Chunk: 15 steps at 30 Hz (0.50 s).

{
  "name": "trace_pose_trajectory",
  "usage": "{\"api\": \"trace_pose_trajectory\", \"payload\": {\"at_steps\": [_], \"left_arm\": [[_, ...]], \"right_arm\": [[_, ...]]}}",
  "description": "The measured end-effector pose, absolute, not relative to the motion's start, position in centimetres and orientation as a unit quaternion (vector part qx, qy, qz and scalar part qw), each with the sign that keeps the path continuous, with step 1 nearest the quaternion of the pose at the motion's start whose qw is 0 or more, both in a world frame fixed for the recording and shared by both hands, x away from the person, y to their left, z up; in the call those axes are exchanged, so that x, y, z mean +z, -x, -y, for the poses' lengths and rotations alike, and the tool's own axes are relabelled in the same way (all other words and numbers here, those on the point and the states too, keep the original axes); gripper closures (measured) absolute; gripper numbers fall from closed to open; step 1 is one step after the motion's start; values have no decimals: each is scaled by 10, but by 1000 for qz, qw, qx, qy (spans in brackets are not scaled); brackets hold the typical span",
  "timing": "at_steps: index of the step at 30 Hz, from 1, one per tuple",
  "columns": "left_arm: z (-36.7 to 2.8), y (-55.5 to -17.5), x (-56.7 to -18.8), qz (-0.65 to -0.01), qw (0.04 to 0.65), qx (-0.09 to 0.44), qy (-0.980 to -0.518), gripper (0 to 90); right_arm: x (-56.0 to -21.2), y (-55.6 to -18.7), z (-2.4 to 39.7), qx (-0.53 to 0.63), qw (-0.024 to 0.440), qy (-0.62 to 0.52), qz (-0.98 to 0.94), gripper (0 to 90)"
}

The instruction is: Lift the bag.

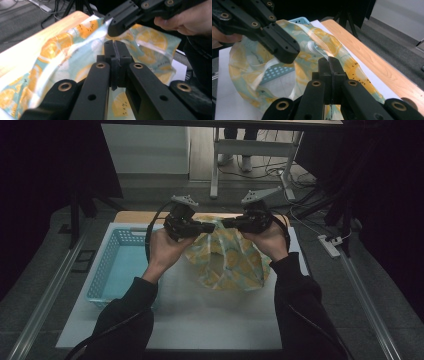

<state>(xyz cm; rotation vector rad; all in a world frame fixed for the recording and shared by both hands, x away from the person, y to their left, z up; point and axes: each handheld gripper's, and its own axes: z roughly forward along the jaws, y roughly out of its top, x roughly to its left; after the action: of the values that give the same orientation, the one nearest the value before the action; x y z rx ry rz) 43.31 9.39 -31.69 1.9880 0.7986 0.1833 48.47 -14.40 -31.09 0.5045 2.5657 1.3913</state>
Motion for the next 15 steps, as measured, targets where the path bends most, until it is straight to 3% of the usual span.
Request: {"api": "trace_pose_trajectory", "payload": {"at_steps": [15], "left_arm": [[-98,-437,-277,-323,500,97,-798,900]], "right_arm": [[-279,-482,146,482,112,-164,-854,900]]}}
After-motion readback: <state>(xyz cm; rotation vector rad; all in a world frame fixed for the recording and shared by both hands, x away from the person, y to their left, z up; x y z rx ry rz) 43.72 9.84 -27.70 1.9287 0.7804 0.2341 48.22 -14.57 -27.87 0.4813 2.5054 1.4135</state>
